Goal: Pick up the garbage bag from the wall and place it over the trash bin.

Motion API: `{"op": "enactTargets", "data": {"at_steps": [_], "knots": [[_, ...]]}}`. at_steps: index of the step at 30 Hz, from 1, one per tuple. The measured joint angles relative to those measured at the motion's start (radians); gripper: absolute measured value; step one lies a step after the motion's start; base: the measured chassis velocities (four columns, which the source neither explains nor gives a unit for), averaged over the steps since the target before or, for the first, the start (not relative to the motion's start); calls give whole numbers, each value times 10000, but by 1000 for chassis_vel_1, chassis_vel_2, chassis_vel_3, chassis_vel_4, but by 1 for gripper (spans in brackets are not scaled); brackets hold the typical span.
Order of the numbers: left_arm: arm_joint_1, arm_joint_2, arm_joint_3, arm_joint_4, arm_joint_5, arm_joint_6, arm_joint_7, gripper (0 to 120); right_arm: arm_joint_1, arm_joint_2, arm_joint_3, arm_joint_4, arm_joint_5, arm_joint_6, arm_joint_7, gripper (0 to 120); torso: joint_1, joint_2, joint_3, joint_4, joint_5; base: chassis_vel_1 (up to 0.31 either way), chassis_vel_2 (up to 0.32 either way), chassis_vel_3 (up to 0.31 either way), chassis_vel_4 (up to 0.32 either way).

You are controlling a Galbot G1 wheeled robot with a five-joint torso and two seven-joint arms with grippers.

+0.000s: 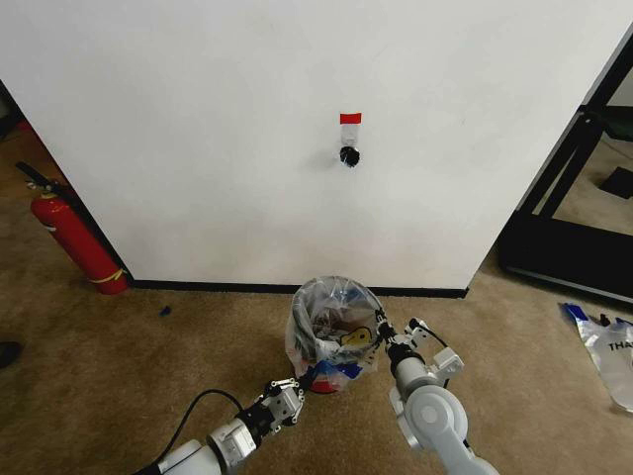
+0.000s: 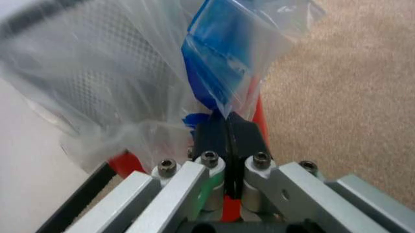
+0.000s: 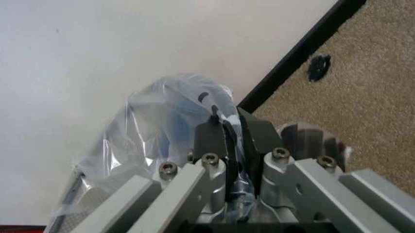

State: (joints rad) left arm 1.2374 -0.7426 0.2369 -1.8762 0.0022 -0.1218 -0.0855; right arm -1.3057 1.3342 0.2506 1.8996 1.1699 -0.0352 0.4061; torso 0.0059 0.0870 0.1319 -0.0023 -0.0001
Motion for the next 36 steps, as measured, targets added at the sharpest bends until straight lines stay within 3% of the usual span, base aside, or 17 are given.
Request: {"op": "enactTargets", "data": {"at_steps": [7, 9, 15, 18, 21, 23, 30, 36], "knots": [[420, 222, -335, -412, 75, -86, -110, 11, 84, -42, 15, -257, -124, 59, -2, 1, 0, 0, 0, 0, 0, 0, 0, 0, 0], [716, 358, -852, -863, -131, -268, -137, 23, 94, -47, 18, -367, -174, 99, -26, 1, 0, 0, 0, 0, 2, 0, 0, 0, 0], [1089, 607, -1463, -1579, -525, -422, -77, 40, 139, -75, 13, -459, -230, 123, -46, 1, 0, 0, 0, 0, 2, 0, 0, 0, 0], [1405, 846, -1749, -2126, -577, -576, 111, 56, 184, -88, 10, -540, -275, 136, -59, 1, 0, 2, 0, 0, 2, 0, 0, 0, 0], [1492, 928, -1798, -2283, -579, -635, 190, 62, 187, -88, 8, -552, -291, 139, -61, 1, 0, 2, 0, 0, 0, 0, 0, 0, 0], [1495, 975, -1815, -2406, -636, -677, 247, 73, 188, -90, 5, -552, -332, 142, -67, 1, 0, 2, 0, 1, 0, 0, 0, 0, 0], [995, 759, -1446, -2456, -1069, -399, 275, 97, 139, -136, -14, -546, -423, 148, -86, 1, 0, 2, 0, 0, 1, 0, 0, 0, 0], [662, 698, -1004, -2340, -1041, 108, 341, 97, 253, -160, -178, -571, -433, 144, -89, 1, 0, 2, 0, 3, 3, 0, 0, 0, 0]]}}
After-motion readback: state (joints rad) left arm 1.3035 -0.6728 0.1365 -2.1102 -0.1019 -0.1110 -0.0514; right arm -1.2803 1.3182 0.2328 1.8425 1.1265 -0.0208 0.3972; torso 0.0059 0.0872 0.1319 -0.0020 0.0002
